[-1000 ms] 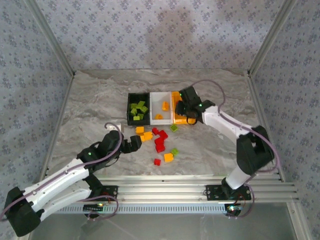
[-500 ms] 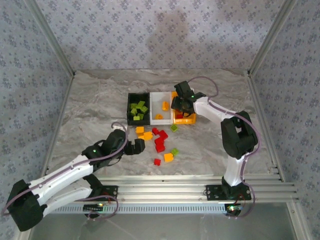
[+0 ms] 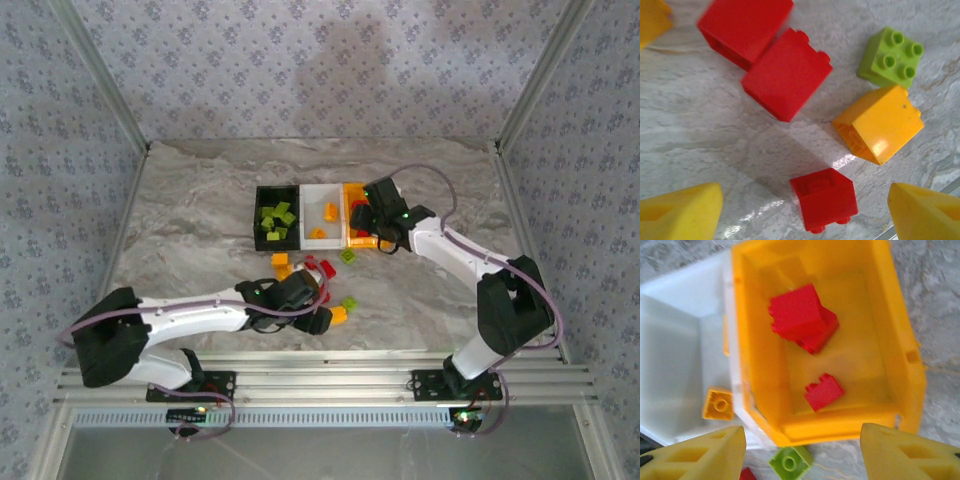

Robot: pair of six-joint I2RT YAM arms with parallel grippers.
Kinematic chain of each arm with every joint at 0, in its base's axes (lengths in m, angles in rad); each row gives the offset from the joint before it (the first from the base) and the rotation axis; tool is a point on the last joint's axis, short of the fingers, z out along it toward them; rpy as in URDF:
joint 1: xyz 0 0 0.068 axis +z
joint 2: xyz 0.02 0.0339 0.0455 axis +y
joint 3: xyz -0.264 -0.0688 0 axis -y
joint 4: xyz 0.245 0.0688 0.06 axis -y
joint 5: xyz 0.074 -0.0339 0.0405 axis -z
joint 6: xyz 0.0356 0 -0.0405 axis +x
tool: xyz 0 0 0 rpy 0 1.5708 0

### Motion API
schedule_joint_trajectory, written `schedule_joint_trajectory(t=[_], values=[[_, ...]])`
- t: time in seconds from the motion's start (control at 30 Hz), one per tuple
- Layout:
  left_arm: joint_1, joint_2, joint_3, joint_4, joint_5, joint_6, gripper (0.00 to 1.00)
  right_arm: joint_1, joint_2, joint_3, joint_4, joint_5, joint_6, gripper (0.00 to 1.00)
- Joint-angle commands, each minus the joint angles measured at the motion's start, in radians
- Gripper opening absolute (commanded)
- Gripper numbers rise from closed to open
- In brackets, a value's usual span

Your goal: Sort the legos into containers by color

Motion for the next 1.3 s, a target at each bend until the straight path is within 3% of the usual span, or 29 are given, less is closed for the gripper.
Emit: schedule_joint_trajectory(t=[0.0,0.37,0.67,0.83,1.0,1.27], values=[[-0.033,0.036,0.050,-0.029,-0.024,0.023,0.84,-0.003,-0.049,-0.038,0.008,0.014,0.017,0.64],[-0.048,0.124,0.057,-0.047,0.001,0.025,0.58,-0.023,-0.109,-0.072,0.014,0.015,0.023,0.64],[-0.049,0.072,0.055,-0.065,-0.026,0.019,0.36,-0.039,-0.153,-0.098,0.012,0.017,0.034,0.64],[-0.027,-0.006,0.103,-0.102,-0.066,0.048,0.34,-0.046,-0.212,-0.154,0.000,0.019,0.040,0.64],[0.081,-0.007,0.220,-0.061,-0.044,0.120,0.34,-0.054,-0.298,-0.257,-0.006,0.025,0.071,0.64],[0.240,0.302,0.615,-0.002,0.056,0.219,0.33,-0.059,-0.412,-0.383,-0.045,0.036,0.102,0.64]])
